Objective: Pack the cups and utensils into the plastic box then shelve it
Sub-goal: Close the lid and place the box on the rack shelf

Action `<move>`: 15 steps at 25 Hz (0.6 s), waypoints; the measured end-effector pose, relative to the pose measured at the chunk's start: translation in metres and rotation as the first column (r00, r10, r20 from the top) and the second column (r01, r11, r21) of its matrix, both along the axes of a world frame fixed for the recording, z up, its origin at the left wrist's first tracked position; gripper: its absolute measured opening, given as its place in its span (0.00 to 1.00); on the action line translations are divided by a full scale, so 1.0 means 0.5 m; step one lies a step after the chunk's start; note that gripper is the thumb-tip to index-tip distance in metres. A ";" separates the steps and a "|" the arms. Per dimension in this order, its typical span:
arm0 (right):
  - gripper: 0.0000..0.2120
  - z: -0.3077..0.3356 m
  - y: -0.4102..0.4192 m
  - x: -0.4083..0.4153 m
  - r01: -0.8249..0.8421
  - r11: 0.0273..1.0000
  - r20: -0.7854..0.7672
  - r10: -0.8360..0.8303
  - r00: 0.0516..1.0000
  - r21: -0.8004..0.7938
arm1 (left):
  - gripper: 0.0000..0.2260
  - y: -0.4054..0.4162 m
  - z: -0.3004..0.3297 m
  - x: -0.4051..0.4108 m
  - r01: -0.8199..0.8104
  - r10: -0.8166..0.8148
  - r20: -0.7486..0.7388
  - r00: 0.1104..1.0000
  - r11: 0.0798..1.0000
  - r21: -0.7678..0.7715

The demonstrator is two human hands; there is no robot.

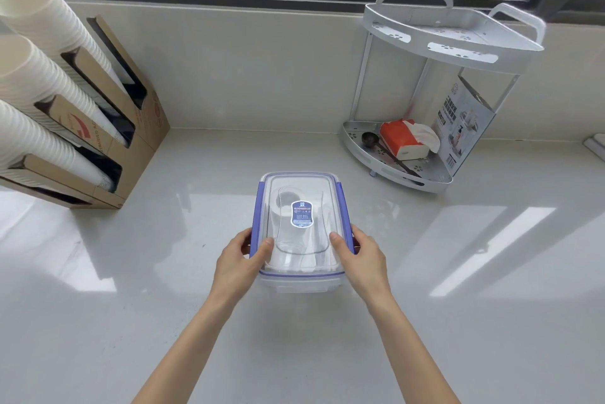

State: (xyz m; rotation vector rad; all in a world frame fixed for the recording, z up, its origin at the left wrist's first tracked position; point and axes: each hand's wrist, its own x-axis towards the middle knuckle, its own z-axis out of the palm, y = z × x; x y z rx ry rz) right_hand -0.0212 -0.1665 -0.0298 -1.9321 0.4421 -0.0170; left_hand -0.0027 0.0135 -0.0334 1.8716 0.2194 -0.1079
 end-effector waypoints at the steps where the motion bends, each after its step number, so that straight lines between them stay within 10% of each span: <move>1: 0.12 0.015 -0.007 0.006 0.007 1.000 0.026 -0.007 1.000 0.004 | 0.14 -0.005 0.015 0.009 0.005 -0.005 0.016 1.000 1.000 -0.011; 15: 0.07 0.343 -0.156 0.112 0.031 0.999 0.344 -0.014 0.939 -0.045 | 0.18 -0.109 0.324 0.151 0.234 -0.172 0.233 0.957 0.933 -0.273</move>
